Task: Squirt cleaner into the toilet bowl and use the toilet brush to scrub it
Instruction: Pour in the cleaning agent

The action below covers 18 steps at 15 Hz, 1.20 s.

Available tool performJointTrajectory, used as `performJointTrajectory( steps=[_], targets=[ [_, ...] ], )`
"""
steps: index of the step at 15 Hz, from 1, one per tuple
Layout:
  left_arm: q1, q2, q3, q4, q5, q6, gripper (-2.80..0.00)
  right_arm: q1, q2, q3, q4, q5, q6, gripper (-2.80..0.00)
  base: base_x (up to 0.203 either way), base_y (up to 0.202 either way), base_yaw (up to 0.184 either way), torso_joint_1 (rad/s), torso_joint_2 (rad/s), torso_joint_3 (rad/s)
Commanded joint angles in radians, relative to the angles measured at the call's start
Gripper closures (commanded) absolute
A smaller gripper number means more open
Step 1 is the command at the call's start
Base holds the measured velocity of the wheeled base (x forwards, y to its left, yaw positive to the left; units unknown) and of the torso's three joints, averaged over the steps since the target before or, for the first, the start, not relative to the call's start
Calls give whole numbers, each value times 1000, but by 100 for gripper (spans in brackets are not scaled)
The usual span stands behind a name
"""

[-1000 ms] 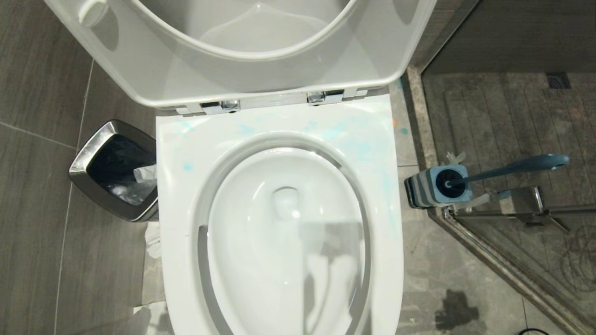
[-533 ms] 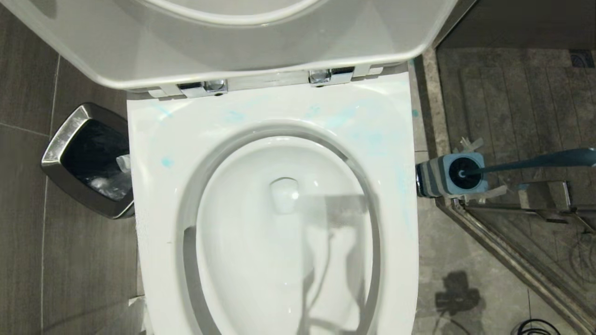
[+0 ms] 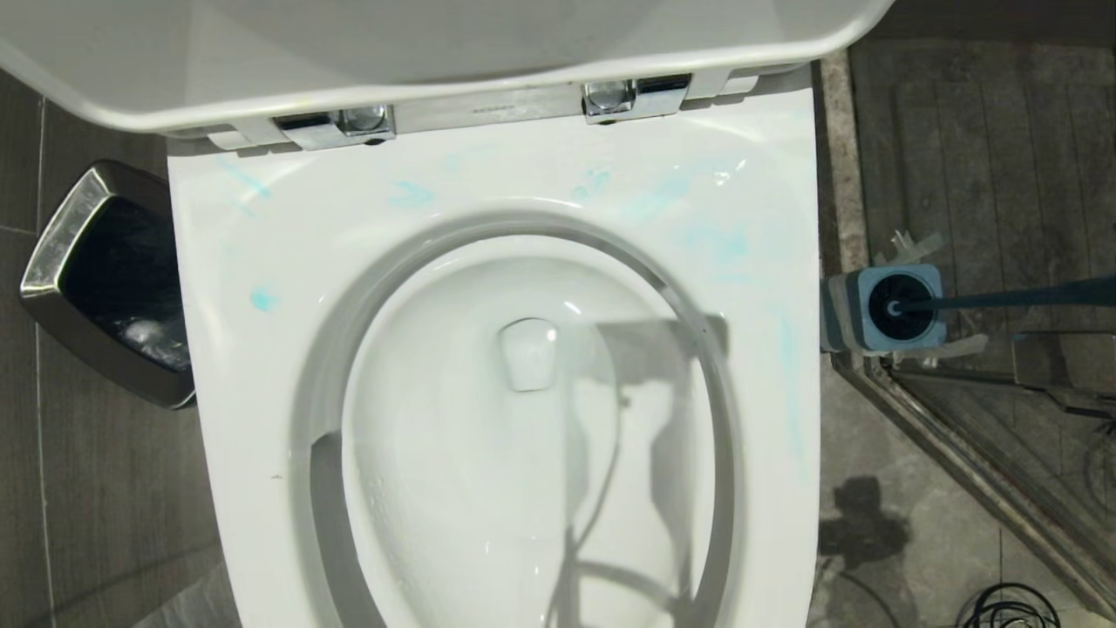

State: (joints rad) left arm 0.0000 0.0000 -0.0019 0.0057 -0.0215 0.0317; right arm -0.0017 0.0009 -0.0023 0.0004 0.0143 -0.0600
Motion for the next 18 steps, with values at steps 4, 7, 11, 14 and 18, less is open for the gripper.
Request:
performJointTrajectory(
  steps=[4,7,11,14,18],
  targets=[
    [0,0,0,0,1,-4,0,0,126,-177,141,5,2,0,0,0,0,0,-1,-7],
    [0,0,0,0,2,-4,0,0,473,-392,196,36,1,0,0,0,0,0,0,0],
    [0,0,0,0,2,-4,0,42,975,-534,-60,33,-11,0,0,0,0,0,0,0],
    [0,0,0,-1,2,-4,0,255,1182,-537,-290,-114,-23,0,0,0,0,0,0,0],
    [0,0,0,0,2,-4,0,343,1341,-511,-382,-163,-49,0,0,0,0,0,0,0]
  ],
)
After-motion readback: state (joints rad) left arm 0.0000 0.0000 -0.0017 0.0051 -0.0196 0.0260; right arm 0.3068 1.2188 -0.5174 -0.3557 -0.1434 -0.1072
